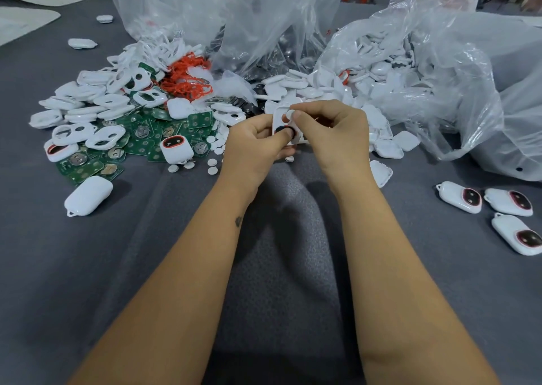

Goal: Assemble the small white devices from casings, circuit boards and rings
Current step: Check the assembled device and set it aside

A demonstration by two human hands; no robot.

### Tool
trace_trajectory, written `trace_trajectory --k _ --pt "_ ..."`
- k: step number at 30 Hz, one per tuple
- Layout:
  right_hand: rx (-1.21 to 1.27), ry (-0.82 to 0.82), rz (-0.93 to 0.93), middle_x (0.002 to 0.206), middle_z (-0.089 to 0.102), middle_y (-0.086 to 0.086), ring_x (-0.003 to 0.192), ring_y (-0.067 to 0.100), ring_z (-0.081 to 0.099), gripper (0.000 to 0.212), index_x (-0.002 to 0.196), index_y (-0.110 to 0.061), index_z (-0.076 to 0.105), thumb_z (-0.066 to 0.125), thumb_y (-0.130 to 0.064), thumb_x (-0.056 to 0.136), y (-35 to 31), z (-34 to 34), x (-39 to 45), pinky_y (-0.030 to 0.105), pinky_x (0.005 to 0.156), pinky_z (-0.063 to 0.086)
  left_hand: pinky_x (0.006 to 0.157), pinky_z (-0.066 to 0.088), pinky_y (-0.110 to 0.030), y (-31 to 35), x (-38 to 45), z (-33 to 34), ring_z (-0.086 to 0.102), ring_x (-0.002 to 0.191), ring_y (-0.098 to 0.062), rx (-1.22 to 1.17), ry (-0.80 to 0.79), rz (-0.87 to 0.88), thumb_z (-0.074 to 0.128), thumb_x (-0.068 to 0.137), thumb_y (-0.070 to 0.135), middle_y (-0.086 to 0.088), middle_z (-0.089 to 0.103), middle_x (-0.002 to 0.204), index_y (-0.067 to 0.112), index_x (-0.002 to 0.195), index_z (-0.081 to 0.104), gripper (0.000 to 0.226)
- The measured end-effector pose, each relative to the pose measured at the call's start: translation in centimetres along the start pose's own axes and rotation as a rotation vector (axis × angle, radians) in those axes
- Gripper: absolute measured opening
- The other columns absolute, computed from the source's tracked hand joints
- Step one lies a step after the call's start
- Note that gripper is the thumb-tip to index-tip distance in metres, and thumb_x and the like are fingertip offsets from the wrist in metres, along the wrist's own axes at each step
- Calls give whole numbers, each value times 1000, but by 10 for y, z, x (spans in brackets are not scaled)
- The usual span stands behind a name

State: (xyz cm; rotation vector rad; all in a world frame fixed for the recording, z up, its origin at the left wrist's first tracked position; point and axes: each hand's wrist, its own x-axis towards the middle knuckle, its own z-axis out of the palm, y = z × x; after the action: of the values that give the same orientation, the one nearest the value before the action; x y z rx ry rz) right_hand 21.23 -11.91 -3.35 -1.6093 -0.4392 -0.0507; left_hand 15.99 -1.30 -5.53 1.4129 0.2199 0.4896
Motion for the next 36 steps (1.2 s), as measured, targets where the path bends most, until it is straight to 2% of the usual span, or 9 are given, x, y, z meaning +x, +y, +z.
trace_trajectory --k 5,9,14,17,22,25,28,32,36 --pt "55 -11 41 90 73 9 78 13 65 14 79 -18 75 75 -3 79 2 -1 0 20 65 52 65 55 -18 1 0 1 68 71 -10 -7 4 -16 61 90 -4 0 73 77 13 90 71 19" --pt "96 15 93 74 71 0 70 8 62 10 80 -13 74 74 -2 80 3 0 1 16 62 49 65 56 -18 2 -1 2 68 68 -9 -1 0 -17 61 90 -4 3 73 73 15 88 70 21" --pt "86 46 113 70 70 -6 67 3 62 10 78 -16 74 74 -6 81 3 2 0 15 62 48 67 57 -20 1 -1 2 69 72 -10 18 6 6 62 89 -4 2 74 76 14 91 71 21" --pt "64 63 116 74 72 -4 71 6 64 13 73 -20 73 74 -9 80 3 5 0 19 67 51 66 56 -20 -1 -1 2 69 72 -10 17 19 22 62 89 -4 0 73 77 12 95 71 19" --pt "-30 78 73 91 71 7 85 16 67 21 69 -28 70 74 -10 80 1 8 -1 35 82 56 70 58 -25 -4 0 2 71 80 -16 22 28 35 61 89 -3 -8 74 86 12 97 71 19" --pt "-85 91 51 93 70 7 85 17 66 25 67 -32 68 73 -10 80 0 9 -2 40 84 55 75 60 -30 -4 0 2 71 84 -19 10 31 32 61 89 -3 -11 75 91 10 99 70 19" --pt "-109 87 51 94 69 9 86 21 66 25 67 -30 67 73 -10 80 -1 10 -2 42 83 55 71 59 -28 -3 0 3 72 81 -18 -12 46 30 61 88 -5 -10 74 91 9 99 67 19" --pt "-162 92 47 89 69 6 81 19 65 19 67 -27 67 72 -12 77 0 11 -2 38 78 56 66 58 -26 -2 -1 3 71 77 -17 -10 46 35 64 87 -5 -11 75 90 8 98 67 18" --pt "-124 134 69 80 57 -5 67 4 53 21 76 -26 58 73 -11 75 2 13 -1 17 60 46 64 58 -25 -1 -3 3 70 74 -15 1 32 68 64 87 -5 -11 74 88 10 94 65 17"
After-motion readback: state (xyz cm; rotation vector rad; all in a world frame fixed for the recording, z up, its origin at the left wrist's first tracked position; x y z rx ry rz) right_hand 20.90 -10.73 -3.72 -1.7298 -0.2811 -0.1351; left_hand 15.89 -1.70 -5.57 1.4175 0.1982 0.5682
